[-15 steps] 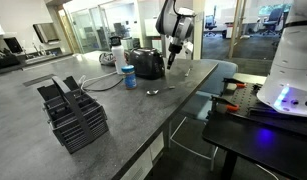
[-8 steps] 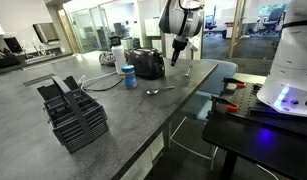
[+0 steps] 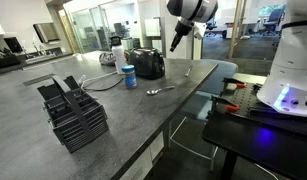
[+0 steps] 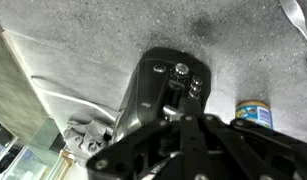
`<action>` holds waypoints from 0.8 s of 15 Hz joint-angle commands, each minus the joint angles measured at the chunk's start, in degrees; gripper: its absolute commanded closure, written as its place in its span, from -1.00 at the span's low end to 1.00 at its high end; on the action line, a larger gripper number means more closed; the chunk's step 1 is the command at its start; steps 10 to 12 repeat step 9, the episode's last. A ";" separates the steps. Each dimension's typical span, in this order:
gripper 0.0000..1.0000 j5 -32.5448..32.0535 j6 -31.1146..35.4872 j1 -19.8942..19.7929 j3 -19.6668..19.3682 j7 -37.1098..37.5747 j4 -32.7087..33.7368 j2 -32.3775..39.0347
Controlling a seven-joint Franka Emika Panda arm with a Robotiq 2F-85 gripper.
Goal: Press a button on the bottom right side of the toaster to release the lever upwards
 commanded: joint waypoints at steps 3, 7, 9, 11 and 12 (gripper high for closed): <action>1.00 1.55 2.31 -1.64 3.61 0.26 -3.66 -12.02; 1.00 4.57 2.23 -1.19 4.50 -1.33 -1.92 -11.85; 1.00 4.60 2.22 -1.79 5.29 -1.31 -2.11 -12.58; 1.00 4.60 2.22 -1.79 5.29 -1.31 -2.11 -12.58; 1.00 4.60 2.22 -1.79 5.29 -1.31 -2.11 -12.58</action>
